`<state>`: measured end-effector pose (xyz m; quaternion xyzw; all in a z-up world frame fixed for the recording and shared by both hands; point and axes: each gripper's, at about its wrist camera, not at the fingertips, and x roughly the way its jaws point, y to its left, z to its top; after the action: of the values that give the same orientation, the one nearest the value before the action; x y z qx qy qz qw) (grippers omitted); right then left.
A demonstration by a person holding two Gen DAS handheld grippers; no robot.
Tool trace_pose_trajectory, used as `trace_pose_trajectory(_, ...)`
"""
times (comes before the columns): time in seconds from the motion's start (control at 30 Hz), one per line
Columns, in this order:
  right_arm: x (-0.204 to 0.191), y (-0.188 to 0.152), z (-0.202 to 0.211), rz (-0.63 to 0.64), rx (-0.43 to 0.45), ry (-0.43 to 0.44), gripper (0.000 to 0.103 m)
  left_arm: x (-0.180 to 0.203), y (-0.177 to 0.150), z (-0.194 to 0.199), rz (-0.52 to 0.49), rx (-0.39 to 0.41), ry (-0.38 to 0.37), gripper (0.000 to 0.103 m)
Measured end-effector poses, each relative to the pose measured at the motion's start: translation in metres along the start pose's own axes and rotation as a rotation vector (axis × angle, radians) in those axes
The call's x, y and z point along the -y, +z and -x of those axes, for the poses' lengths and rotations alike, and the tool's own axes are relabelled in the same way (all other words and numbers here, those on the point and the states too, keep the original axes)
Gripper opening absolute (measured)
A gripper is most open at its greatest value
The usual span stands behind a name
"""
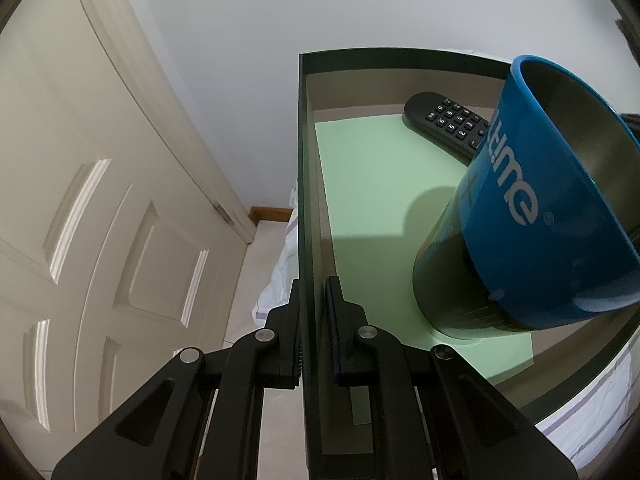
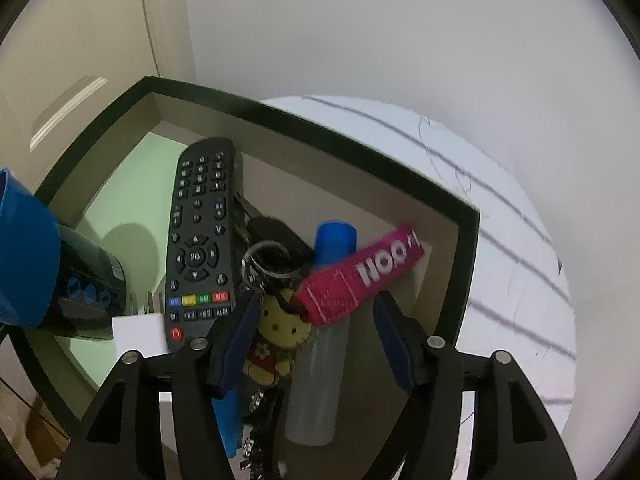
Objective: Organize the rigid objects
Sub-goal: 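Carry the hair clip into the box and lower it with the right gripper, then open the right gripper to release the hair clip inside the box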
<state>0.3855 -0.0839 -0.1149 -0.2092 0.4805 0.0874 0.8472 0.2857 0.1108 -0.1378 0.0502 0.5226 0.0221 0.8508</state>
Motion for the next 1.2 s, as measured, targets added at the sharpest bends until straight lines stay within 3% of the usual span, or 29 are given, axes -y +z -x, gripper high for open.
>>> trace_pose_trajectory(0.07, -0.001, 0.003, 0.000, 0.010, 0.011, -0.005, 0.056, -0.002, 0.000, 0.000, 0.003, 0.001, -0.005, 0.007)
trace_pose_trajectory(0.1, -0.001, 0.004, 0.001, 0.008, 0.016, -0.001, 0.045, -0.003, 0.000, 0.000, 0.003, 0.001, -0.006, 0.007)
trace_pose_trajectory(0.13, 0.000, 0.004, 0.003, 0.004, 0.031, 0.001, 0.040, -0.004, 0.000, 0.000, 0.003, 0.000, -0.007, 0.007)
trace_pose_trajectory(0.27, 0.001, 0.006, 0.006, -0.001, 0.050, 0.016, 0.031, -0.005, 0.000, -0.001, 0.002, 0.000, -0.007, 0.007)
trace_pose_trajectory(0.73, -0.010, 0.037, 0.006, 0.023, 0.089, 0.046, 0.028, -0.002, 0.000, -0.002, -0.003, 0.000, -0.004, 0.007)
trace_pose_trajectory(0.93, -0.016, 0.054, 0.005, 0.011, 0.109, 0.130, 0.012, -0.003, -0.001, -0.002, -0.001, 0.001, -0.009, 0.007)
trace_pose_trajectory(1.03, -0.019, 0.059, 0.007, 0.016, 0.130, 0.152, 0.012, -0.004, -0.001, -0.002, -0.002, 0.001, -0.009, 0.007)
trace_pose_trajectory(1.2, -0.007, 0.049, 0.007, -0.019, 0.084, 0.156, 0.012, -0.005, -0.002, -0.002, 0.000, 0.003, -0.010, 0.007)
